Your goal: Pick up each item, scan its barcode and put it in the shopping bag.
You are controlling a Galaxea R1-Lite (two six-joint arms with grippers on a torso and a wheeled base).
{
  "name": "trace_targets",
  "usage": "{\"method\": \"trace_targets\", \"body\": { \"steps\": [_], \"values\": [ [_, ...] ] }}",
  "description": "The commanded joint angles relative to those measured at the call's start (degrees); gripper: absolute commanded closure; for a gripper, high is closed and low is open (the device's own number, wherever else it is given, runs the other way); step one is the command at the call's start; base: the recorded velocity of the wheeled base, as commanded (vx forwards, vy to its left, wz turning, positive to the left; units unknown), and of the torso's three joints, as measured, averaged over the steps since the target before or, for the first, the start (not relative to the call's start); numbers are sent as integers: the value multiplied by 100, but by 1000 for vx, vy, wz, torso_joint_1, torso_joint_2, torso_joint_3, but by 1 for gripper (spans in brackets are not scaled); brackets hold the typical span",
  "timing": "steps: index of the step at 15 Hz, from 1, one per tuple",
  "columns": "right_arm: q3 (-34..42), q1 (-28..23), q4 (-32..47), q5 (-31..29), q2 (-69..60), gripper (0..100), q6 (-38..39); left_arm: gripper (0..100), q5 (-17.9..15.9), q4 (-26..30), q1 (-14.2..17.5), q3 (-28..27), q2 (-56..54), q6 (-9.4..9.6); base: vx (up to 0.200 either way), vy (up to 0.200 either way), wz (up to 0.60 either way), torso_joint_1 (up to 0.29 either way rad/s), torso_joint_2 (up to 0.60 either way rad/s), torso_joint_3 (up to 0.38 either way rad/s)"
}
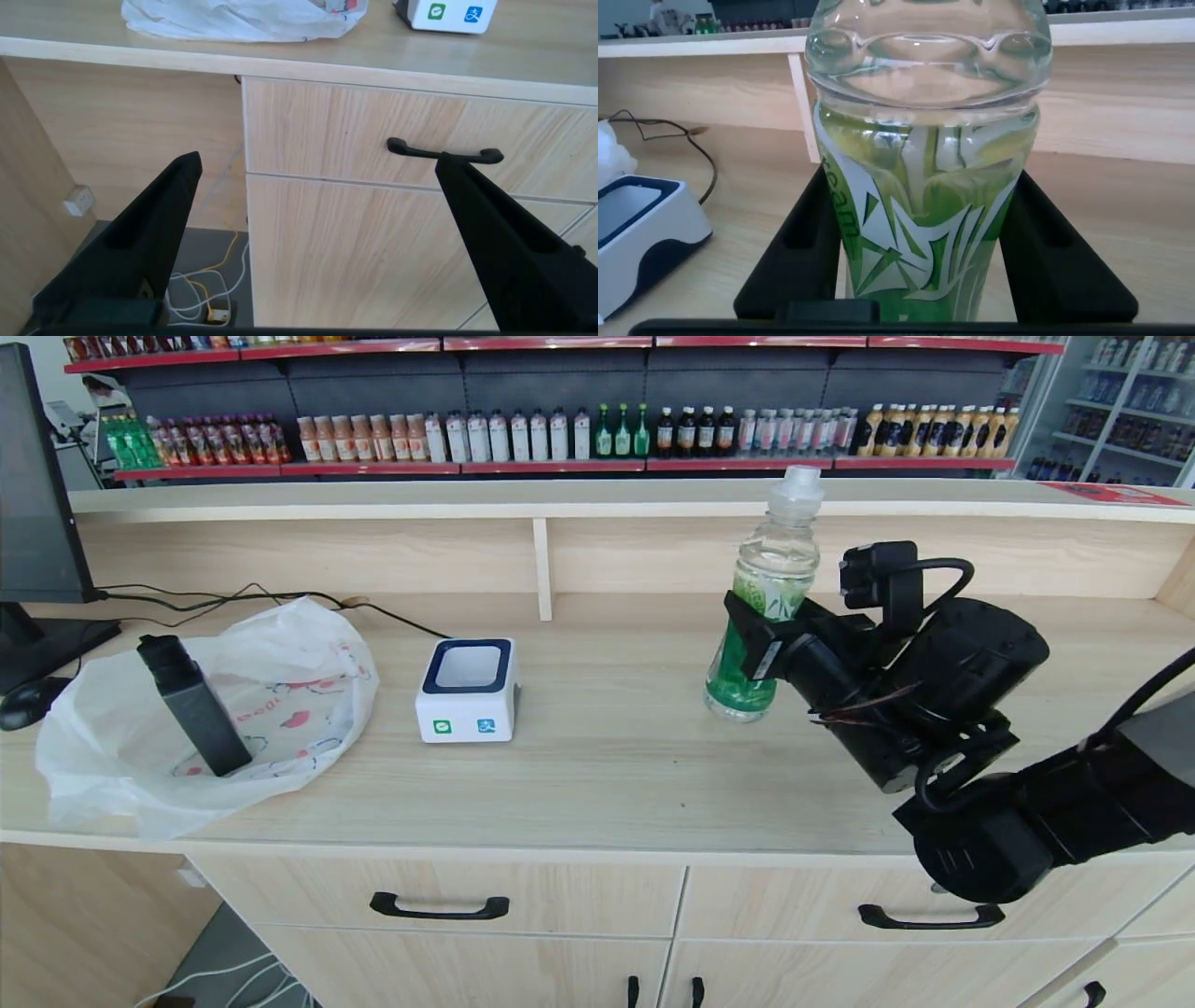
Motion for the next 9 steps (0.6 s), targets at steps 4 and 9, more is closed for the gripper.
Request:
{"method": "trace_targets", "body": {
  "steps": [4,9],
  "values": [
    [404,318,-58,54,-631,100,-108,0,1,22,1,0,-2,8,0,0,0,0,0,0],
    [1494,722,-533,379,-1343,100,68,0,1,31,1,0,-2,17,0,0,0,0,0,0]
  ]
}}
